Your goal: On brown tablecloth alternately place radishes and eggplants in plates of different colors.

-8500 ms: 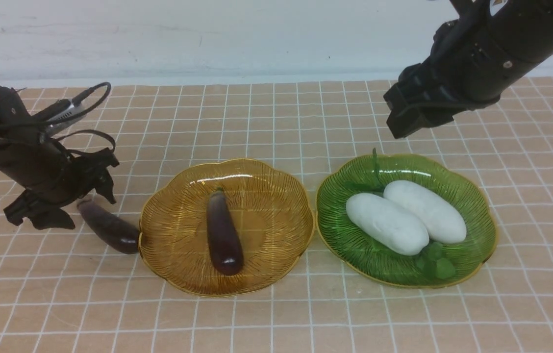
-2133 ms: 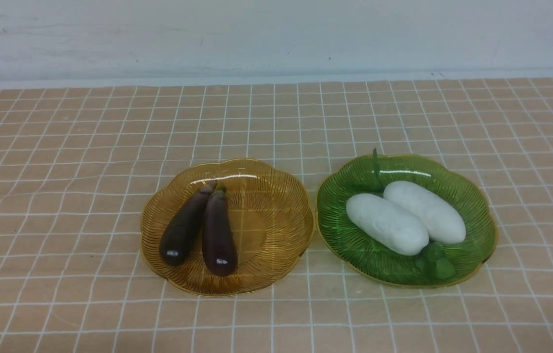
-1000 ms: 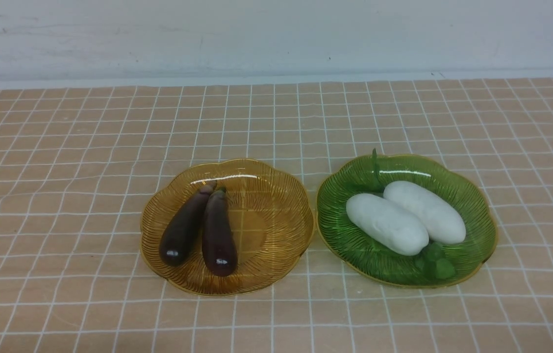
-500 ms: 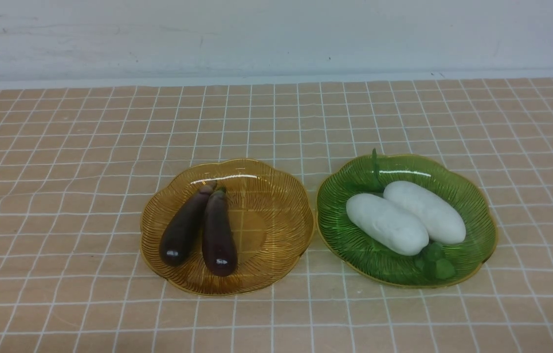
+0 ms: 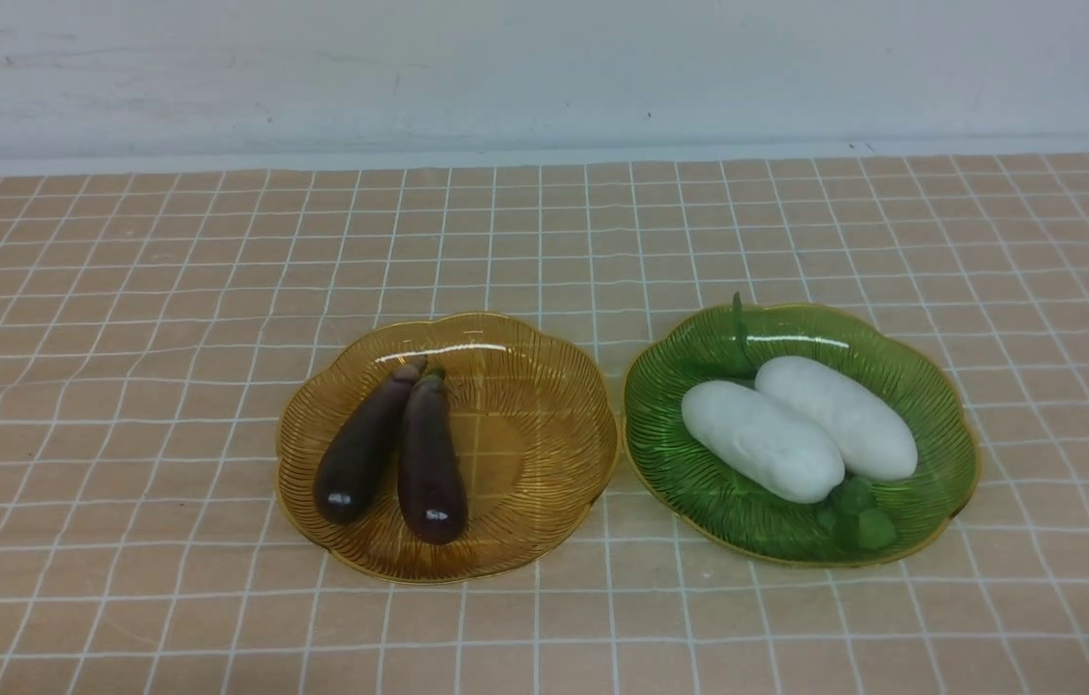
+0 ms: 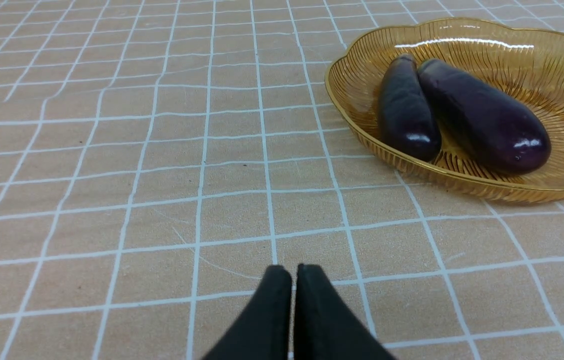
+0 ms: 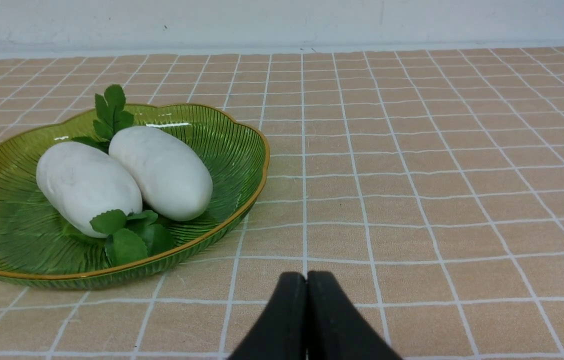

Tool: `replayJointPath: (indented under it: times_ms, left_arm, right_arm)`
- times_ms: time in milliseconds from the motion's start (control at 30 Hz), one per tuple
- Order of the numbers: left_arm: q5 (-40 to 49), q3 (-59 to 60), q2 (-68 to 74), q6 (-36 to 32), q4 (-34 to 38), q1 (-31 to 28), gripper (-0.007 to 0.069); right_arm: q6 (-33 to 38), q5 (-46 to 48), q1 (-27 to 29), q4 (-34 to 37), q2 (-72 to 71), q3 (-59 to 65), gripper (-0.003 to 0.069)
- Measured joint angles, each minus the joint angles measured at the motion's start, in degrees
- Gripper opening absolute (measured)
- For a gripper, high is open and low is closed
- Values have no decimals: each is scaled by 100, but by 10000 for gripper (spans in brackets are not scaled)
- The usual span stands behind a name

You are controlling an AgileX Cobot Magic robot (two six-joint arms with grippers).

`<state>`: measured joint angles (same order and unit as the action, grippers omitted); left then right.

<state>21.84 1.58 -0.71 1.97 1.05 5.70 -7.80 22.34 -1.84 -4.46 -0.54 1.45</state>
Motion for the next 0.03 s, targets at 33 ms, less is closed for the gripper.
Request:
replayJointPath:
  times_ms: [33]
  left_arm:
    - [0,0,0,0,0,0,-3]
  right_arm:
    - [0,0,0,0,0,0,-8]
